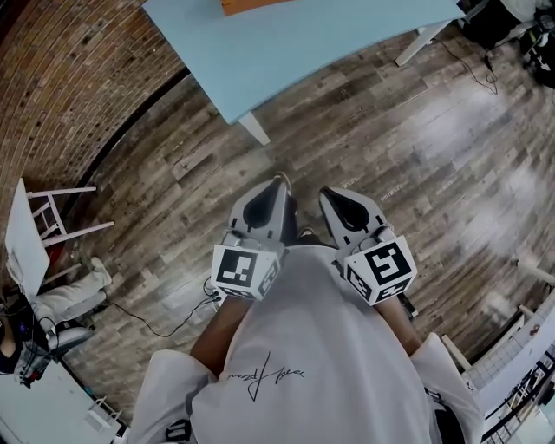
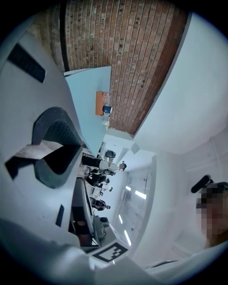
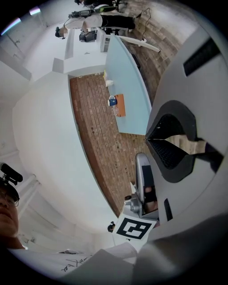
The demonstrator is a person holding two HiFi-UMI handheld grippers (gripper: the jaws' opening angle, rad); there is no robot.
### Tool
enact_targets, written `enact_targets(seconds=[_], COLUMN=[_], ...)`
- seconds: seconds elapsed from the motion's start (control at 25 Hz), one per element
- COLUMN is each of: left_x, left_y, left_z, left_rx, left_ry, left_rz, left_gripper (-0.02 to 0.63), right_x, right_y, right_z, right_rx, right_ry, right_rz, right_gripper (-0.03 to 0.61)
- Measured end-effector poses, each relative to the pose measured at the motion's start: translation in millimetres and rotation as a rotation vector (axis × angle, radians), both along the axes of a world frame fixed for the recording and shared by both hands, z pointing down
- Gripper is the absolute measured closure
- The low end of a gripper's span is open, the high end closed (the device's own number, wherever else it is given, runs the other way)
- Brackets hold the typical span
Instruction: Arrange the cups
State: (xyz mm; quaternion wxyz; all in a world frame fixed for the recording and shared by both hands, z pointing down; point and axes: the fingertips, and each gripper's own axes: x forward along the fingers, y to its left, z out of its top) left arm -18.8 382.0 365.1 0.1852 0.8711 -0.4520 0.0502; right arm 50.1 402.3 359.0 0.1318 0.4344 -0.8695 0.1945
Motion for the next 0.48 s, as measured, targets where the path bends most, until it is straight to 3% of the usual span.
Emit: enact_targets(seconds=[0.36, 0.48], left_x=[-3, -2], left_y=[-32, -45], left_z=[0, -10], left_rx=[-0.003, -0.013], left_ry=[0.004, 0.041], left_rz=[0.063, 0.075], left_gripper=[0.606, 0.606], right_x=[-30, -47], right_y=[-40, -52], right_z=[-7, -12], right_rx=[0.0, 0.004], right_ry=[-0.025, -0.039], right_rz=[-0.024, -0.058], right_gripper=[0.557, 0.557])
